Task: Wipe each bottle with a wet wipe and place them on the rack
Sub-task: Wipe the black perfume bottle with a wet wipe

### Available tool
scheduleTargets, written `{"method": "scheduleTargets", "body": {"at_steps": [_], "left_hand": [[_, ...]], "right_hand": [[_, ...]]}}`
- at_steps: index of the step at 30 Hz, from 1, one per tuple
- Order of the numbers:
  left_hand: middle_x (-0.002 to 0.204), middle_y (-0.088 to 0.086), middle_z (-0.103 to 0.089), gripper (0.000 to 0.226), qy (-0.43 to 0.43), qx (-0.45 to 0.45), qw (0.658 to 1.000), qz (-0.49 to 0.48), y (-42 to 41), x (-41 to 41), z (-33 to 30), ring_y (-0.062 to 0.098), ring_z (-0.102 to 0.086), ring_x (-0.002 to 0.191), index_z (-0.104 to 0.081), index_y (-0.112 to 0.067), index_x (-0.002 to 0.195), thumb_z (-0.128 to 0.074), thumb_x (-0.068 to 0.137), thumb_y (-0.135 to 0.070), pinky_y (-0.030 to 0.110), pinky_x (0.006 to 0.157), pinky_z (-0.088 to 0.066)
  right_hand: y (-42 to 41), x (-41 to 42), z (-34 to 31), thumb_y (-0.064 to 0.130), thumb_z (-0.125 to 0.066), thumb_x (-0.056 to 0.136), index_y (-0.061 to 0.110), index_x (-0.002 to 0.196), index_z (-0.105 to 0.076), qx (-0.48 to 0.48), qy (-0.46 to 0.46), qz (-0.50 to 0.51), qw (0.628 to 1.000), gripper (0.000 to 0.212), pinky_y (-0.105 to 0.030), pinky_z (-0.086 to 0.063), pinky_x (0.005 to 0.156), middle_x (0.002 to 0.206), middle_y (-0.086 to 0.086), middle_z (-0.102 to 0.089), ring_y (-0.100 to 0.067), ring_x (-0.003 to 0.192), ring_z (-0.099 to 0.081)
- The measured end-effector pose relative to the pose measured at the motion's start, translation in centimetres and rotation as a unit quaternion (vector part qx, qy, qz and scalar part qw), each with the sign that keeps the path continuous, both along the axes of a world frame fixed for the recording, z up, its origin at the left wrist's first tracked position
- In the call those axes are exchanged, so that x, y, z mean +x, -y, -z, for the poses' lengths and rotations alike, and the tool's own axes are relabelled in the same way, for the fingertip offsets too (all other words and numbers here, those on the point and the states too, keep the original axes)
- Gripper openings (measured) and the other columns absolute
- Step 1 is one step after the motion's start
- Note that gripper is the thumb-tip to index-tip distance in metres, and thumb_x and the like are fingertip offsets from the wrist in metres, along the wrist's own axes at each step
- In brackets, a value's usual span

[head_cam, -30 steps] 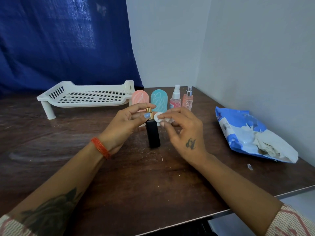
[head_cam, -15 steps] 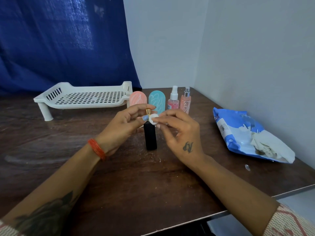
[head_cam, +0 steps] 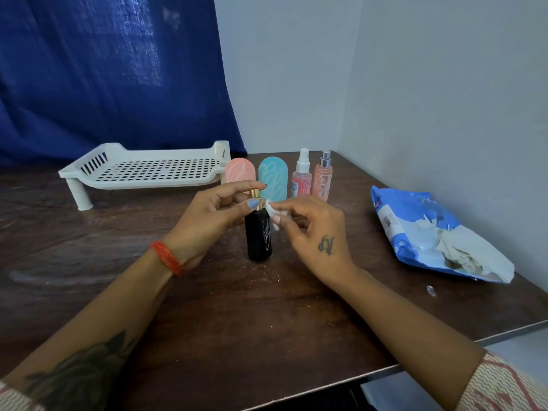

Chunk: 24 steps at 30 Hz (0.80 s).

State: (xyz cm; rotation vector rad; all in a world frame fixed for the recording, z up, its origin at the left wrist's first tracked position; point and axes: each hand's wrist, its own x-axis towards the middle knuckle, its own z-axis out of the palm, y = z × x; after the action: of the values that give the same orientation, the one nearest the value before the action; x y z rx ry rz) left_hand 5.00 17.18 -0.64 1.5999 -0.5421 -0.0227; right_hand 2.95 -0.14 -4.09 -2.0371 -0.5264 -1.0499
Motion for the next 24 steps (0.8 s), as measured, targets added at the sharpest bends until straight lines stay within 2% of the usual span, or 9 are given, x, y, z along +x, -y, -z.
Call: {"method": "scheduleTargets", "body": {"at_steps": [3, 5, 8, 11, 15, 19, 24], "left_hand": [[0.094, 0.002, -0.07, 0.026, -0.004, -0.016, 1.0, -0.003, 0.17, -0.11, 0.02, 0.005, -0.065, 0.089, -0.066, -0.024, 0.104, -0.059, 0.084, -0.008, 0.017, 0.078, -0.054], [0.096, 0.003, -0.069, 0.026, -0.003, -0.021, 1.0, -0.006, 0.24, -0.2, 0.04, 0.003, -0.065, 0.088, -0.065, -0.025, 0.103, -0.058, 0.085, -0.007, 0.015, 0.076, -0.053], [0.1, 0.007, -0.07, 0.026, -0.01, -0.02, 1.0, -0.006, 0.33, -0.29, 0.06, 0.003, -0.066, 0.088, -0.065, -0.026, 0.105, -0.059, 0.085, -0.009, 0.013, 0.072, -0.052], [0.105, 0.009, -0.07, 0.032, -0.025, -0.02, 0.999, -0.005, 0.34, -0.28, 0.07, 0.007, -0.066, 0.092, -0.064, -0.024, 0.109, -0.063, 0.078, -0.017, 0.016, 0.073, -0.053], [0.101, 0.006, -0.072, 0.035, -0.036, -0.02, 0.999, -0.005, 0.34, -0.26, 0.06, 0.01, -0.067, 0.094, -0.065, -0.024, 0.107, -0.066, 0.072, -0.021, 0.019, 0.074, -0.053], [0.095, 0.007, -0.072, 0.037, -0.058, -0.046, 0.997, -0.013, 0.48, -0.37, 0.2, 0.01, -0.068, 0.085, -0.063, -0.018, 0.107, -0.066, 0.071, -0.019, 0.019, 0.069, -0.054], [0.098, 0.007, -0.073, 0.038, -0.092, -0.055, 0.994, -0.025, 0.52, -0.49, 0.17, 0.013, -0.068, 0.091, -0.064, -0.014, 0.102, -0.067, 0.065, -0.024, 0.029, 0.082, -0.054]], "right_hand": [[-0.08, -0.32, -0.35, 0.005, -0.069, 0.081, 0.008, 0.098, -0.072, 0.01, 0.057, 0.006, 0.998, 0.017, -0.015, -0.052, 0.07, 0.09, -0.006, -0.069, -0.01, 0.084, -0.063], [-0.23, -0.54, -0.37, 0.006, -0.068, 0.082, 0.007, 0.097, -0.073, -0.027, 0.082, -0.02, 0.996, 0.016, -0.016, -0.051, 0.074, 0.091, -0.009, -0.067, -0.012, 0.084, -0.062], [-0.4, -0.54, -0.12, 0.009, -0.068, 0.081, 0.008, 0.094, -0.074, -0.06, 0.084, -0.032, 0.994, 0.015, -0.017, -0.05, 0.079, 0.093, -0.009, -0.065, -0.012, 0.087, -0.06], [-0.22, -0.27, 0.04, 0.004, -0.072, 0.078, 0.008, 0.09, -0.075, -0.056, 0.082, -0.033, 0.995, 0.013, -0.019, -0.051, 0.077, 0.09, -0.008, -0.066, -0.012, 0.084, -0.061], [-0.1, -0.22, 0.04, 0.004, -0.07, 0.08, 0.007, 0.094, -0.074, -0.044, 0.073, -0.011, 0.996, 0.015, -0.019, -0.053, 0.072, 0.089, -0.008, -0.066, -0.011, 0.082, -0.062], [-0.27, -0.32, -0.06, 0.003, -0.071, 0.079, 0.006, 0.095, -0.074, -0.059, 0.098, -0.003, 0.993, 0.016, -0.02, -0.052, 0.077, 0.092, -0.01, -0.066, -0.014, 0.086, -0.062], [-0.44, -0.6, 0.02, 0.003, -0.073, 0.074, 0.007, 0.082, -0.075, -0.092, 0.101, -0.02, 0.99, 0.009, -0.026, -0.052, 0.074, 0.087, -0.007, -0.067, -0.015, 0.082, -0.062]]}}
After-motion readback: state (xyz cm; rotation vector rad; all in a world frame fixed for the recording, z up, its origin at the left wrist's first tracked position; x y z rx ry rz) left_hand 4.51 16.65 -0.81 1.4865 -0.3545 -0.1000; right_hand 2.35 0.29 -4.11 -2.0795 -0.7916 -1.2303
